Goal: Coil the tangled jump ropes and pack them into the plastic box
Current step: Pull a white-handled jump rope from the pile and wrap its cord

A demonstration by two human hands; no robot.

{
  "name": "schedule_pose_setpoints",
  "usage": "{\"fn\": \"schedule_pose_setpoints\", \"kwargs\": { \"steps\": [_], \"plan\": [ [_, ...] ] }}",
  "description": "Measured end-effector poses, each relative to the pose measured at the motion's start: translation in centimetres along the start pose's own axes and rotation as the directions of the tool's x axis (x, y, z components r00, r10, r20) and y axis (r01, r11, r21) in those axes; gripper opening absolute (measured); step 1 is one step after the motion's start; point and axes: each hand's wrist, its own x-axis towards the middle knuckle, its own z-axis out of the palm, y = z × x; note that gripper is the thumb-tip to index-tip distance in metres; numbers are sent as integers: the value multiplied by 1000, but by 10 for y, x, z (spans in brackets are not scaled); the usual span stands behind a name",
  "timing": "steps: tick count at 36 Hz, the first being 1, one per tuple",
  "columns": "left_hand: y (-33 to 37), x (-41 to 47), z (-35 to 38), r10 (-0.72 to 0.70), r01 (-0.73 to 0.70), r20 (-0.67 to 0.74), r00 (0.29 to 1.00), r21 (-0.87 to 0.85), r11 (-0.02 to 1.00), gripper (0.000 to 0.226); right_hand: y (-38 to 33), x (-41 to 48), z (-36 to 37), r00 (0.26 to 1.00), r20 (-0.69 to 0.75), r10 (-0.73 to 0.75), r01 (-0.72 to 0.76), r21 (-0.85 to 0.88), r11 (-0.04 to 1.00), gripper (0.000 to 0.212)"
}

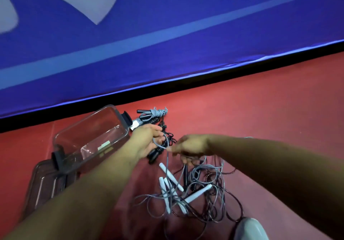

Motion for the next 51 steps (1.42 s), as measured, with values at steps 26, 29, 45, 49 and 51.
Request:
{"fn": "schedule_pose_setpoints", "kwargs": {
  "steps": [26,29,45,49,51],
  "plan": [
    [52,-156,59,224,-605,709,668,344,718,5,-186,-236,-51,719,-595,-359,647,761,34,29],
    [47,-154,48,276,-598,619,735,402,693,18,-164,-245,-70,488,-854,-183,816,372,443,27],
    [96,-182,39,329,-594,590,737,332,733,19,-105,-233,-32,784,-260,-564,365,-541,757,20],
    [99,-184,36,353,-601,595,722,287,746,18,-102,-226,-34,783,-221,-582,370,-587,720,10],
    [99,-180,32,351,-608,586,730,323,725,16,-105,-227,-34,733,-259,-628,433,-534,726,14]
  ]
}}
